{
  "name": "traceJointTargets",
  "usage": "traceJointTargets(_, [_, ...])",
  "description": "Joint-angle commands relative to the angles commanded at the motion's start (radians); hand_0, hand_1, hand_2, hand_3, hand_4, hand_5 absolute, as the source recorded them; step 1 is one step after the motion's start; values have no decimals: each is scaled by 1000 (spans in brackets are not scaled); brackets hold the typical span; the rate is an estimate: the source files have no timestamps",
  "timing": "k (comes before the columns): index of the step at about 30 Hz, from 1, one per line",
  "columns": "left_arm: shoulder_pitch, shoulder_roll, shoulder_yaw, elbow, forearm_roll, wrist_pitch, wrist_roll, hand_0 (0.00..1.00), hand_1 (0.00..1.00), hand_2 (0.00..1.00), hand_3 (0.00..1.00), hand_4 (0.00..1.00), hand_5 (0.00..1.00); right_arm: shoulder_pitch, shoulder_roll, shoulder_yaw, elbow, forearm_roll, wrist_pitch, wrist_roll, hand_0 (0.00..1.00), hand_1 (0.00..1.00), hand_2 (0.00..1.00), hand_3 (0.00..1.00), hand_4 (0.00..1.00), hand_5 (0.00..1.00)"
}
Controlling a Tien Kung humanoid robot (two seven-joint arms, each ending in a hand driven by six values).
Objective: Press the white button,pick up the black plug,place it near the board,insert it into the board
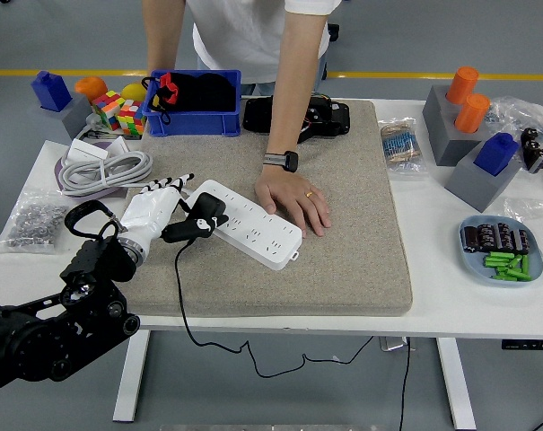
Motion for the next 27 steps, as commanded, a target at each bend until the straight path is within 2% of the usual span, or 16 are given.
traceJointTargets(6, [3,13,-27,-18,9,-32,23,998,998,998,998,998,891,0,1,-1,0,0,0,0,656,655,621,606,684,460])
traceJointTargets(20, [5,59,-71,-32,21,-51,29,998,998,998,998,998,902,1,1,2,0,0,0,0,657,656,620,606,684,462])
traceJointTargets(23, [14,63,-103,-50,22,-45,13,998,998,998,998,998,902,2,3,2,0,0,0,0,657,656,620,606,684,462])
traceJointTargets(25, [21,68,-112,-72,16,-33,-19,998,998,998,998,998,902,2,3,1,1,0,0,1,657,656,620,606,684,462])
traceJointTargets(26, [24,70,-112,-80,18,-22,-38,998,998,988,988,998,838,2,3,1,1,0,0,1,656,656,620,606,684,461])
traceJointTargets(27, [28,72,-110,-88,20,-8,-62,998,998,988,988,998,838,1,3,1,1,0,0,0,656,656,620,606,684,461])
